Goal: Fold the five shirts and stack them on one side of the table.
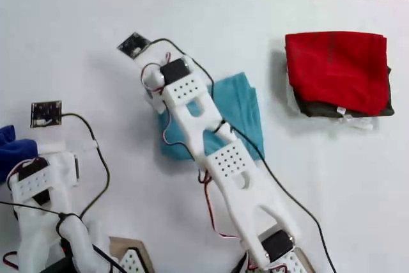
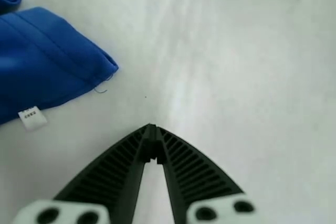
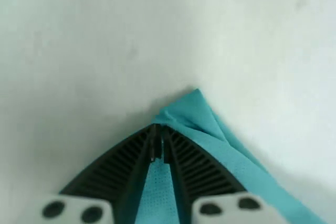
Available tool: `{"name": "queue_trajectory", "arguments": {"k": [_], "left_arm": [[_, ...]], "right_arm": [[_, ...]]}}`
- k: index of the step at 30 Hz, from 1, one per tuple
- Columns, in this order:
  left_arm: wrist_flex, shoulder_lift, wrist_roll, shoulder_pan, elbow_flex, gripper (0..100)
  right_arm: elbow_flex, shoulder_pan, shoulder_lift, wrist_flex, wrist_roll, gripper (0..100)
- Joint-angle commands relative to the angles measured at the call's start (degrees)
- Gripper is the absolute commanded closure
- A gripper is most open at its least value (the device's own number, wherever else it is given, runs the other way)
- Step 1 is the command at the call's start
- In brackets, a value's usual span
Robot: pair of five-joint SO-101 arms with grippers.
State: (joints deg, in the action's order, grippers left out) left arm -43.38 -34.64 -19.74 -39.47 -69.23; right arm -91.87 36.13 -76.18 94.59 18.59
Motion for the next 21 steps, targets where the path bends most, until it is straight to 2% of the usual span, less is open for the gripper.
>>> {"name": "queue_trajectory", "arguments": {"k": [1,6,11,16,21], "left_arm": [[0.79,-1.41,0.26,-0.09,0.22,97],[0.79,-1.41,0.26,-0.09,0.22,97],[0.79,-1.41,0.26,-0.09,0.22,97],[0.79,-1.41,0.26,-0.09,0.22,97],[0.79,-1.41,0.26,-0.09,0.22,97]], "right_arm": [[-4.04,-0.84,2.33,3.12,-0.26,97.8],[-3.6,-5.85,13.76,6.29,-0.44,97.8],[-0.18,-14.81,22.55,6.73,-0.35,97.8],[12.48,-24.22,23.52,6.64,-0.44,97.8],[21.27,-25.71,20.97,5.14,-0.44,97.8]]}}
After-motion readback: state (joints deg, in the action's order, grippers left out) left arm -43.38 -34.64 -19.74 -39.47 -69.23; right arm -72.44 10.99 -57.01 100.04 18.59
